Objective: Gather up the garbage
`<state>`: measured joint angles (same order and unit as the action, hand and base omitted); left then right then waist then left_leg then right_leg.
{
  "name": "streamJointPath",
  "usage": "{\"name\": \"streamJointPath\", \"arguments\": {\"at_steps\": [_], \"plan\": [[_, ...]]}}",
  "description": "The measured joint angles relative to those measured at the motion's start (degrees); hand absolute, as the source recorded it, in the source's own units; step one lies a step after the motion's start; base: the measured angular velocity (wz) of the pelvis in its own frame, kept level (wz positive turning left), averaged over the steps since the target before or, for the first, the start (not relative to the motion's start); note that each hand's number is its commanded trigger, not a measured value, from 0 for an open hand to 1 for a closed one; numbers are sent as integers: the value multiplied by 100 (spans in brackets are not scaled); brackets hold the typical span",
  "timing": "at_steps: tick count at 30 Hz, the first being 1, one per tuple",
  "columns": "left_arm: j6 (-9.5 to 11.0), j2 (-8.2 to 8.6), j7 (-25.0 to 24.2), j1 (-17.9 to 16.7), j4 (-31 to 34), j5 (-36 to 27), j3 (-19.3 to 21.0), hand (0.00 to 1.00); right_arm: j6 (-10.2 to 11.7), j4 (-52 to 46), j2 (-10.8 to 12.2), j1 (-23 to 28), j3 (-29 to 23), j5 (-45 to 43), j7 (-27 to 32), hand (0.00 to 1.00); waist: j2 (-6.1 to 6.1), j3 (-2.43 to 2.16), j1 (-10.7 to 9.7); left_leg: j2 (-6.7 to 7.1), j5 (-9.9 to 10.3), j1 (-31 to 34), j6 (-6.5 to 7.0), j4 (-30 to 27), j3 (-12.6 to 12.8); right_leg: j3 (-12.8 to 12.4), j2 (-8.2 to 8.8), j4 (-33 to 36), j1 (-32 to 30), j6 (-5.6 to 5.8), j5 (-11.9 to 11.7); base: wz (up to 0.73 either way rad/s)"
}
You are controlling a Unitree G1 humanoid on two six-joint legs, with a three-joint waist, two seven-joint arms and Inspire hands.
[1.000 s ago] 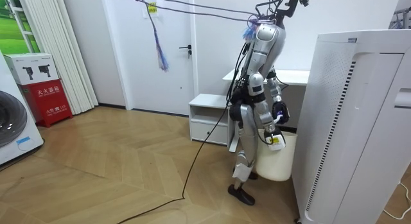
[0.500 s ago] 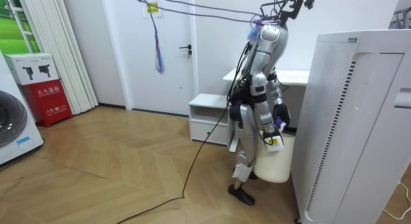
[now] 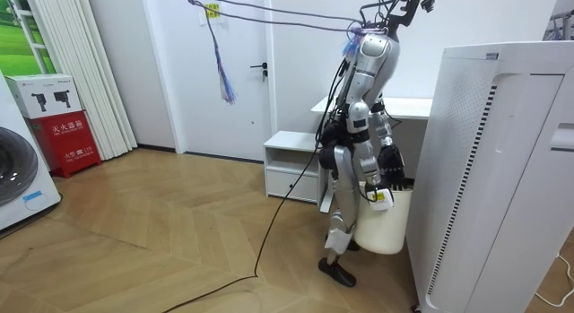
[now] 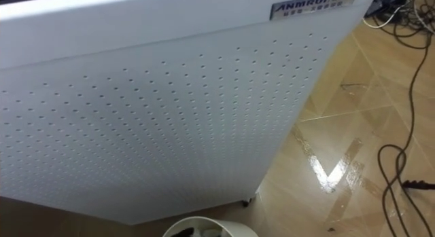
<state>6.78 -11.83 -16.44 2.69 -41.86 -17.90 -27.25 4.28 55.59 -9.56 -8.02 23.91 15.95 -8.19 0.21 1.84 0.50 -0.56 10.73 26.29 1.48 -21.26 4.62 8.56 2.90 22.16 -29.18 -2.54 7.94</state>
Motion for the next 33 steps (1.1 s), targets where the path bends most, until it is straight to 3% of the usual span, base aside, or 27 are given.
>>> {"name": "streamJointPath", "arguments": {"at_steps": [15,22,27,33], "plan": [[1,0,-2,-177,-24,5,-54,0,3,-9,11,58,-1,1,0,100,21,-42,-4,4,0,2,0,-87,-8,21,3,54,8,-22,-14,0],[48,47,166,-174,-945,300,-31,0,11,131,-8,113,-20,2,8,100,26,-70,-7,22,-32,-167,-11,-8,-19,57,13,21,159,-30,-17,1],[186,40,336,-194,-1375,222,48,0,139,700,-3,70,-14,5,-27,100,-22,-54,25,27,-102,-480,-20,238,-41,109,28,-105,458,-33,-21,5],[315,33,366,-448,-1730,-39,657,0,218,1108,-8,330,-68,446,-162,100,-25,-57,138,29,-122,-1062,-53,536,-199,270,-31,-476,1146,-21,-38,11]]}}
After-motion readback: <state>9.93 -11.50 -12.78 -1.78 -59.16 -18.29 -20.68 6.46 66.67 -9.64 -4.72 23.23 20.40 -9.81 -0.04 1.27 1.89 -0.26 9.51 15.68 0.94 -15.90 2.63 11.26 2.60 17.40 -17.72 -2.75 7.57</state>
